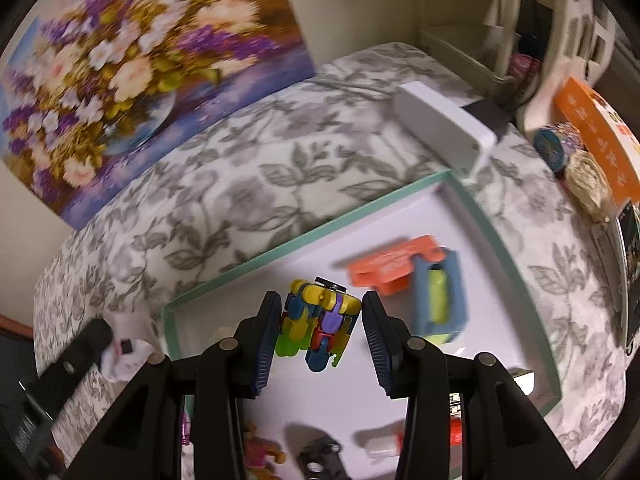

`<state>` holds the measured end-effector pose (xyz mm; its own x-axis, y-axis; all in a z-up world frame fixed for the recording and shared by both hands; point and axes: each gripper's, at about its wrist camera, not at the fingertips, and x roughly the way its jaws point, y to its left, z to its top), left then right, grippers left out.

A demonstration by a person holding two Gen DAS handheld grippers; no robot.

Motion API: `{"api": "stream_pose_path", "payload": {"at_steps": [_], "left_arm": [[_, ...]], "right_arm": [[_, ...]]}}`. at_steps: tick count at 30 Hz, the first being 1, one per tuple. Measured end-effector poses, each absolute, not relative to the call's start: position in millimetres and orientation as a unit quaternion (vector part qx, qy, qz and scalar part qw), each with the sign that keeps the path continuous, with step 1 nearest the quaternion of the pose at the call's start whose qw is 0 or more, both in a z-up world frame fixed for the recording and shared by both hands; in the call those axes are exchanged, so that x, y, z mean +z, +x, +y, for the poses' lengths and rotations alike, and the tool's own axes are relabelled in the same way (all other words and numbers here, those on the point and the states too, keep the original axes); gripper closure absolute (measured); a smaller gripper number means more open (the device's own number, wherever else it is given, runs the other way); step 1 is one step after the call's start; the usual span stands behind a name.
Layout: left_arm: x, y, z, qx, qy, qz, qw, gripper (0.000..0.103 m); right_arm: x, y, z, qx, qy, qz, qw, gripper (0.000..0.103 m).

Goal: Organize rigid objects
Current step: 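Carry the block toy and white-strapped smartwatch into the tray and open both grippers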

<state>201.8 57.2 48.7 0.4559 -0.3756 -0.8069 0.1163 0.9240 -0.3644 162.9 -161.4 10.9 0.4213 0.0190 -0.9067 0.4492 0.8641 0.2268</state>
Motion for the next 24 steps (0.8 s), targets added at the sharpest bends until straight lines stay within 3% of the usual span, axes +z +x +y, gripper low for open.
{"api": "stream_pose_path", "payload": {"at_steps": [9, 24], "left_arm": [[37, 185, -4, -0.194, -0.074, 0.521, 0.828, 0.056], [15, 187, -12, -0.187, -0.062, 0.546, 0.815, 0.056]], "right_arm": [[12, 155, -182, -0.149, 0.236, 0.525, 0.804, 0.059], [-6, 157, -182, -0.144, 0.234, 0.554, 0.786, 0.059]]}}
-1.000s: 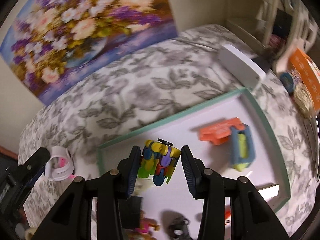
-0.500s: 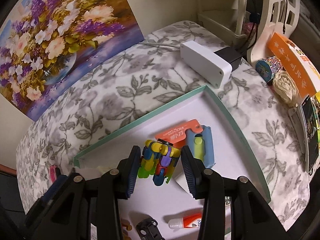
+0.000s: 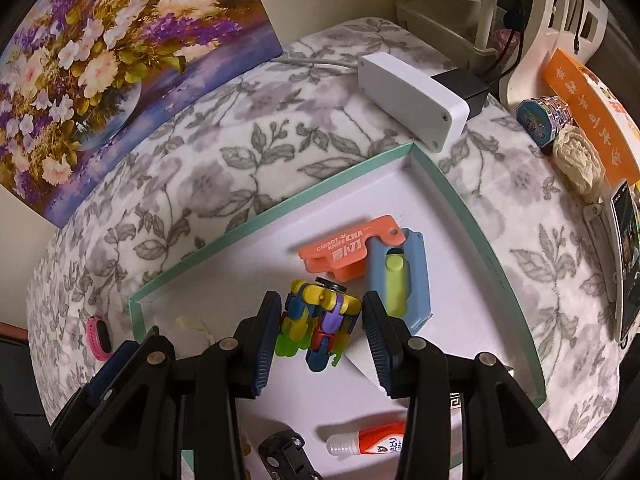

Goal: Organize rigid objects
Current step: 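Carry the block toy and white-strapped smartwatch into the tray and open both grippers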

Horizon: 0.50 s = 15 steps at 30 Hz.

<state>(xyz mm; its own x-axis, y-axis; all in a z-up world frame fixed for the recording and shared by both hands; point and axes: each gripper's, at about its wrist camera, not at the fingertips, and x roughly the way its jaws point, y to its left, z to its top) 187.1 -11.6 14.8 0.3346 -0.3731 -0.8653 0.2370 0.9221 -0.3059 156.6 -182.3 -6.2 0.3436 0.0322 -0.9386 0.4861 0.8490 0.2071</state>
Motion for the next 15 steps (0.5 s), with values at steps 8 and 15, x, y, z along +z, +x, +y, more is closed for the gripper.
{"api": "stream_pose_path", "payload": {"at_steps": [8, 15], "left_arm": [[14.2, 187.6, -11.8, -0.187, -0.063, 0.547, 0.814, 0.055], [14.3, 188.8, -8.7, -0.187, -0.070, 0.550, 0.811, 0.051]], "right_arm": [[-6.0, 156.6, -182.8, -0.146, 0.232, 0.558, 0.783, 0.059], [-5.3, 156.5, -183.8, -0.145, 0.239, 0.562, 0.779, 0.054]]}}
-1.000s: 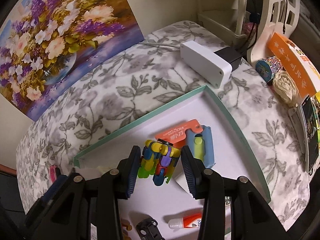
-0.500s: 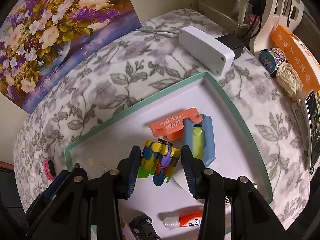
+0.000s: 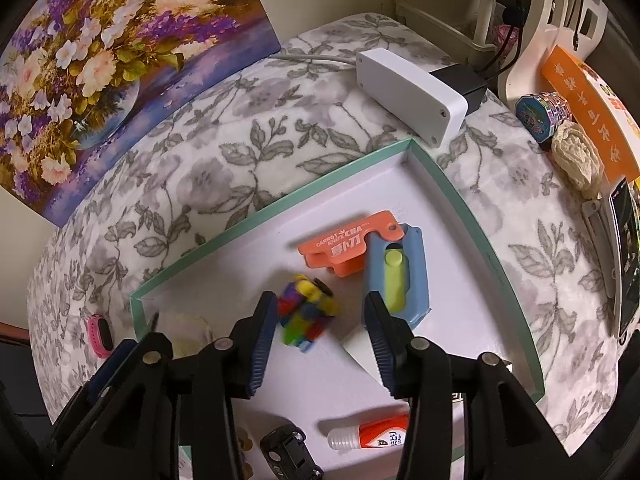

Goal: Organize rigid objects
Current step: 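Carry the block toy and white-strapped smartwatch into the tray and open both grippers, then lift both grippers out of the tray and move back toward the pile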

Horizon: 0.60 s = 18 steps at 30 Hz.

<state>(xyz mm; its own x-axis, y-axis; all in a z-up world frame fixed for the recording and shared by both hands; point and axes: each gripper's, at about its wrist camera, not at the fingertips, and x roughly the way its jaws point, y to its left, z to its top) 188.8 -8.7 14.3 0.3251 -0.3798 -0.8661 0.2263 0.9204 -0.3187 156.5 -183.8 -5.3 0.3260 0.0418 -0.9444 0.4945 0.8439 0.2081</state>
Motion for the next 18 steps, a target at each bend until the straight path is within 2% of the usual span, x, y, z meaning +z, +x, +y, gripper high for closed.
{"api": "stream_pose_path", "payload": {"at_steps": [11, 14, 18], "left_arm": [[24, 193, 4, -0.179, -0.086, 0.545, 0.815, 0.042], [26, 196, 13, -0.169, -0.092, 0.543, 0.817, 0.036], [28, 201, 28, -0.146, -0.098, 0.539, 0.824, 0.032]], "right_arm": [[5, 156, -182, -0.140, 0.237, 0.555, 0.785, 0.052], [9, 156, -180, -0.140, 0.232, 0.552, 0.788, 0.052], [10, 158, -177, -0.142, 0.222, 0.552, 0.791, 0.044]]}}
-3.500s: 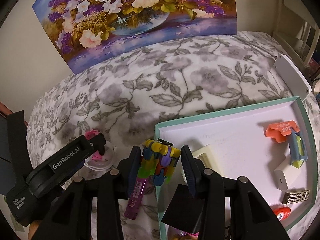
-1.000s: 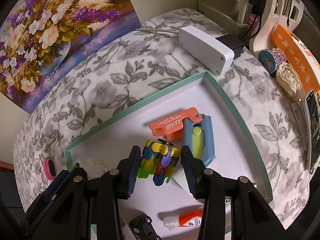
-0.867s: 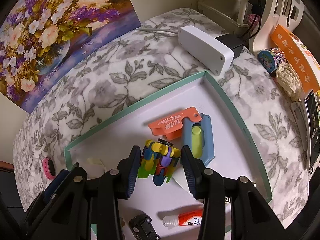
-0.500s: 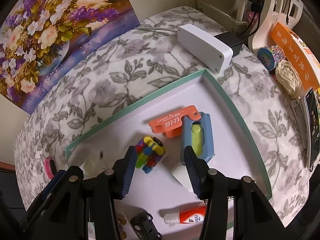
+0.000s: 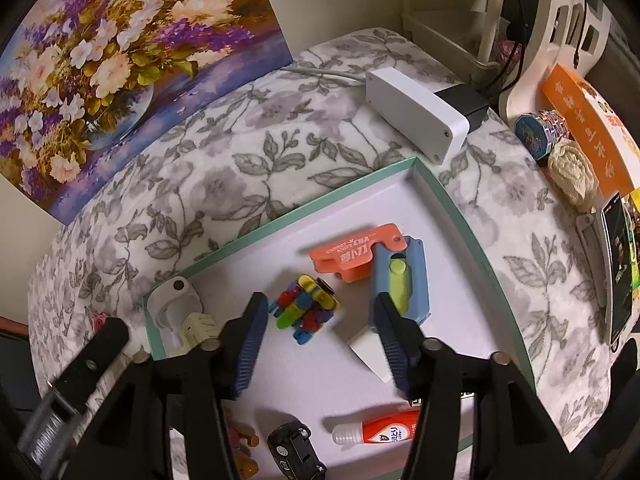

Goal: Organize rigid objects
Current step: 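Lift both grippers out of the tray and move back toward the pile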

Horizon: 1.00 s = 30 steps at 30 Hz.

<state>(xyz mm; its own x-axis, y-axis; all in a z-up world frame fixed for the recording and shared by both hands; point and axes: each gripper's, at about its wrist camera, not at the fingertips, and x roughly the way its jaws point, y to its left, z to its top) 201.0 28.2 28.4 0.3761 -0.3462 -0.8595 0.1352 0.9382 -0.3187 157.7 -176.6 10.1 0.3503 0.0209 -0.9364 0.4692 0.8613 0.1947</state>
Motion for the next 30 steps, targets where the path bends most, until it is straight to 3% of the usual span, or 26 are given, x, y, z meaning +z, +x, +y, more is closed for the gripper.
{"api": "stream_pose_path", "payload": {"at_steps": [3, 5, 7, 9, 13, 30], "left_arm": [[28, 205, 44, -0.117, -0.097, 0.536, 0.831, 0.022], [27, 209, 56, -0.092, -0.092, 0.532, 0.837, 0.020], [26, 211, 66, -0.072, -0.090, 0.531, 0.840, 0.009], [23, 214, 79, -0.052, -0.092, 0.529, 0.842, 0.001], [21, 218, 107, -0.015, -0.096, 0.526, 0.845, 0.000], [28, 213, 209, 0.081, -0.114, 0.537, 0.832, 0.000]], "right_arm": [[10, 159, -173, -0.143, 0.215, 0.554, 0.791, 0.044], [9, 160, -170, -0.144, 0.209, 0.556, 0.792, 0.041], [10, 161, -167, -0.145, 0.205, 0.555, 0.793, 0.026], [12, 162, -162, -0.147, 0.199, 0.550, 0.798, 0.024], [17, 166, -147, -0.128, 0.182, 0.544, 0.809, 0.019], [23, 173, -40, -0.051, 0.066, 0.562, 0.823, 0.019]]}}
